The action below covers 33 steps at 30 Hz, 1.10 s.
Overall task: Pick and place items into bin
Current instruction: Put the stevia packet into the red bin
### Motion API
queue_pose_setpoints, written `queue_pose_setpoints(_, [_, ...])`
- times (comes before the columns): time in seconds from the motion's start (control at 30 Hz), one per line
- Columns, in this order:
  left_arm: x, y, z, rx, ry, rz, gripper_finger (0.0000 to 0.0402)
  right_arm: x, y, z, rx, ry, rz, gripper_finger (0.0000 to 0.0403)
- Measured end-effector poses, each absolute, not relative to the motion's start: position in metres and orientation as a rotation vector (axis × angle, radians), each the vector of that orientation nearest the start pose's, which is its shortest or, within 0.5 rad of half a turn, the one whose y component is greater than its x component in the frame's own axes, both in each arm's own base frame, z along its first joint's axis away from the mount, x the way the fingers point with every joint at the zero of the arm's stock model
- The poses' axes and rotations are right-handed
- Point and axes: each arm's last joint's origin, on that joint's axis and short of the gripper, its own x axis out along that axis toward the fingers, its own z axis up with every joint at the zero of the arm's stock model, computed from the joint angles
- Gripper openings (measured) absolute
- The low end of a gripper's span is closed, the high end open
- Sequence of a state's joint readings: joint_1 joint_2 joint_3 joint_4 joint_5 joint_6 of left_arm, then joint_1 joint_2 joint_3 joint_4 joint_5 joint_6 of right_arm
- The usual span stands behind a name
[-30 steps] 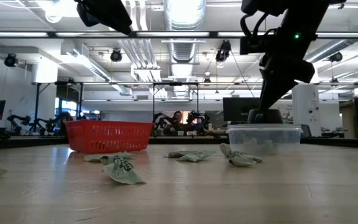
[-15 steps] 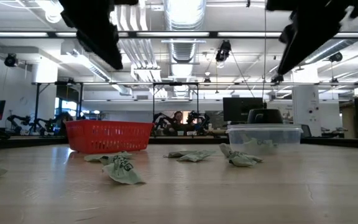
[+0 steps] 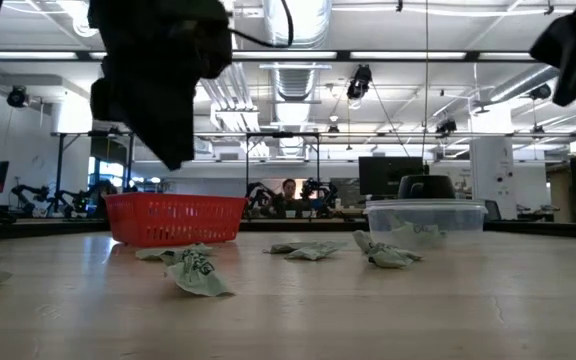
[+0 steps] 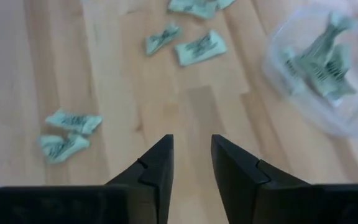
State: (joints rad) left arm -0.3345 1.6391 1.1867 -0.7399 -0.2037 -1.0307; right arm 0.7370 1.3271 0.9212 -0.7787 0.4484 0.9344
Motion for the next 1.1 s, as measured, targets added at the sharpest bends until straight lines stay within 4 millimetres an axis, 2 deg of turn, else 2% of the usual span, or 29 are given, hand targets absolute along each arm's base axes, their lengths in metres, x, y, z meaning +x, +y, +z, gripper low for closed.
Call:
queue_pose_setpoints(0.2, [0.317, -0.106, 0.214, -0.703, 1.097, 0.359, 0.0118, 0.180, 0.166, 0.226, 0.207, 0.984, -0.195, 0.0089])
queue_pose_setpoints(0.5, [0.332, -0.111, 0.225, -0.767, 0.996, 0.215, 0.0118, 0.173, 0.176, 0.227, 0.243, 0.972, -0.164, 0.0075])
queue_pose_setpoints(0.83, [0.320, -0.103, 0.219, -0.740, 1.070, 0.416, 0.0118, 0.170, 0.178, 0.228, 0.254, 0.951, -0.170, 0.0075])
queue_pose_setpoints(1.0, [0.321, -0.103, 0.220, -0.728, 1.057, 0.416, 0.0121, 0.170, 0.178, 0.228, 0.246, 0.950, -0.167, 0.0070])
queue_pose_setpoints(1.1, [0.324, -0.103, 0.221, -0.731, 1.039, 0.388, 0.0137, 0.170, 0.178, 0.228, 0.240, 0.950, -0.165, 0.0068])
